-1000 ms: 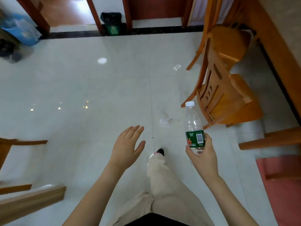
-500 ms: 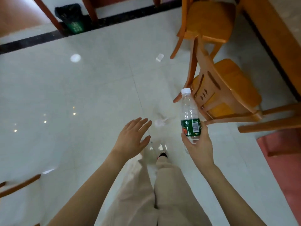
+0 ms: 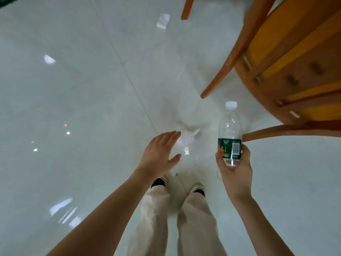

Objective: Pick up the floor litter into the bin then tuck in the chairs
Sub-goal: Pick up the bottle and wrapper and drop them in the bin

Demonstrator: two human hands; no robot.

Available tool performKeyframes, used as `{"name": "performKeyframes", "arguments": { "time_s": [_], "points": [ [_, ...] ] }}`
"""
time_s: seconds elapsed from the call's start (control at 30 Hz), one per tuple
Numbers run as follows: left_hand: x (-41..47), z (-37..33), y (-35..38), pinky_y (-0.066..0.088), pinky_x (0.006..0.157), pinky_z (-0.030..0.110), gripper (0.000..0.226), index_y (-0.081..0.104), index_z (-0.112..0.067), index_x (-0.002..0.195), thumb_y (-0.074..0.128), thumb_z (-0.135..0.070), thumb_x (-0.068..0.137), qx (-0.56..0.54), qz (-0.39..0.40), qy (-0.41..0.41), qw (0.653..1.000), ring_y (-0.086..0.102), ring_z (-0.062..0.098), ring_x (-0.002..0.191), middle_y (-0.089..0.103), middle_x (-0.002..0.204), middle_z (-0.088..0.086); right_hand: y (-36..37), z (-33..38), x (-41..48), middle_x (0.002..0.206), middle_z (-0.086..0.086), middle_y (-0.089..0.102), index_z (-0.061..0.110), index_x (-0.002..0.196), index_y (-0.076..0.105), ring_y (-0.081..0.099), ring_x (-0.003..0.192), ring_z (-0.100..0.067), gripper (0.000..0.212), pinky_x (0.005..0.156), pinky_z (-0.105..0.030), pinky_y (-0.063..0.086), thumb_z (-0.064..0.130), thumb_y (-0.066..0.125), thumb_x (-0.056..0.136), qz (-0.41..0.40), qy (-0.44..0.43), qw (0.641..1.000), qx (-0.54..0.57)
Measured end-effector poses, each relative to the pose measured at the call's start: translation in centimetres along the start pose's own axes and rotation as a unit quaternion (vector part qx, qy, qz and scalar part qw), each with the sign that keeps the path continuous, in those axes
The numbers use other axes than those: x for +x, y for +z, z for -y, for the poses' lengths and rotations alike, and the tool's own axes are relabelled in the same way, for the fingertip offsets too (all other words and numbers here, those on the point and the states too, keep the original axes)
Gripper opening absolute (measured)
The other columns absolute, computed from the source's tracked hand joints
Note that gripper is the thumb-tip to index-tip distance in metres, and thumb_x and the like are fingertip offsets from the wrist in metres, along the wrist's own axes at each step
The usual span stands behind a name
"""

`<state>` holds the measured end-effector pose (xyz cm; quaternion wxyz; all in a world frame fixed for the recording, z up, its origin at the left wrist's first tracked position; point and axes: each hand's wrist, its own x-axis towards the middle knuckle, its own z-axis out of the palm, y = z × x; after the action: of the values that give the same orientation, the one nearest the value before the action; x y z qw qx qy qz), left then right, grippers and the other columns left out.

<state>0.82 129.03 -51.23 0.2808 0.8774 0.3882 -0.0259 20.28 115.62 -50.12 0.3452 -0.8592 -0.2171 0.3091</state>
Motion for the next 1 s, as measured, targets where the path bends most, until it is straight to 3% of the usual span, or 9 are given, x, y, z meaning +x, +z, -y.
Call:
{"name": "performKeyframes", "arguments": {
  "time_s": [0.13,0.27,0.4,0.5,0.63,0.7,0.83,1.0],
  "points": [
    [6.6,4.8,12.1,0.03,0.108,0.033,0.077,0.031,-0.018,0.148,0.066,-0.039,0.084,-0.017,-0.029,0.009,0.999,0.039,0.022,0.135,0.041,0.148,0.005,7.5,-9.3,6.7,0.108,0.004,0.065,0.026,0.13,0.042,0.066,0.09,-0.012,0.058,0.075,-0.024,0.053,0.034,0.074,0.083,-0.017,0.0,1.0,0.015],
    [12.0,9.4,21.9,0.035,0.11,0.041,0.081,0.033,-0.019,0.147,0.069,-0.043,0.079,-0.004,-0.019,0.026,0.999,0.039,0.024,0.135,0.041,0.149,0.004,12.8,-17.6,11.6,0.112,0.004,0.063,0.025,0.133,0.041,0.063,0.09,-0.008,0.06,0.07,-0.01,0.046,0.037,0.073,0.084,-0.011,0.008,1.0,0.009],
    [15.7,12.4,27.7,0.034,0.11,0.044,0.087,0.032,-0.026,0.147,0.069,-0.048,0.073,0.013,0.007,0.055,0.998,0.037,0.024,0.135,0.039,0.149,-0.001,15.3,-22.5,13.7,0.116,0.003,0.061,0.023,0.136,0.039,0.064,0.097,-0.014,0.064,0.074,-0.017,0.053,0.039,0.072,0.084,-0.005,0.01,1.0,-0.013],
    [16.9,14.0,30.0,0.03,0.112,0.047,0.091,0.028,-0.031,0.148,0.069,-0.053,0.07,0.03,0.024,0.058,0.998,0.034,0.026,0.137,0.037,0.151,-0.004,16.5,-24.3,14.5,0.118,0.003,0.061,0.022,0.137,0.039,0.065,0.098,-0.016,0.066,0.08,-0.03,0.058,0.038,0.073,0.083,0.0,0.011,1.0,-0.026],
    [17.2,15.8,31.7,0.033,0.11,0.045,0.093,0.03,-0.032,0.147,0.072,-0.055,0.067,0.04,0.024,0.076,0.996,0.035,0.029,0.135,0.039,0.149,-0.005,18.3,-25.2,15.2,0.115,0.005,0.062,0.023,0.136,0.04,0.066,0.094,-0.014,0.064,0.074,-0.023,0.056,0.039,0.072,0.083,0.007,0.018,1.0,-0.025],
    [17.0,16.3,32.1,0.037,0.103,0.043,0.093,0.031,-0.031,0.146,0.073,-0.054,0.066,0.047,0.033,0.085,0.995,0.037,0.027,0.132,0.041,0.147,-0.004,19.2,-25.3,15.7,0.114,0.005,0.062,0.023,0.136,0.04,0.066,0.092,-0.014,0.064,0.072,-0.02,0.054,0.041,0.072,0.084,0.006,0.019,0.999,-0.025],
    [16.1,16.1,32.4,0.052,0.082,0.039,0.08,0.041,-0.027,0.141,0.077,-0.035,0.07,0.019,0.045,0.058,0.997,0.047,0.026,0.111,0.049,0.131,0.0,20.1,-24.6,16.2,0.116,0.002,0.063,0.022,0.136,0.041,0.067,0.095,-0.016,0.064,0.077,-0.027,0.059,0.043,0.072,0.084,-0.003,0.016,1.0,-0.014],
    [14.3,14.0,28.6,0.041,0.068,0.027,0.06,0.051,-0.022,0.131,0.07,-0.023,0.074,-0.061,0.007,-0.018,0.998,0.055,0.024,0.097,0.055,0.113,0.002,18.5,-21.1,14.6,0.118,0.0,0.063,0.021,0.137,0.04,0.065,0.098,-0.016,0.065,0.077,-0.021,0.057,0.042,0.072,0.084,-0.001,0.009,1.0,0.001]
  ]
}}
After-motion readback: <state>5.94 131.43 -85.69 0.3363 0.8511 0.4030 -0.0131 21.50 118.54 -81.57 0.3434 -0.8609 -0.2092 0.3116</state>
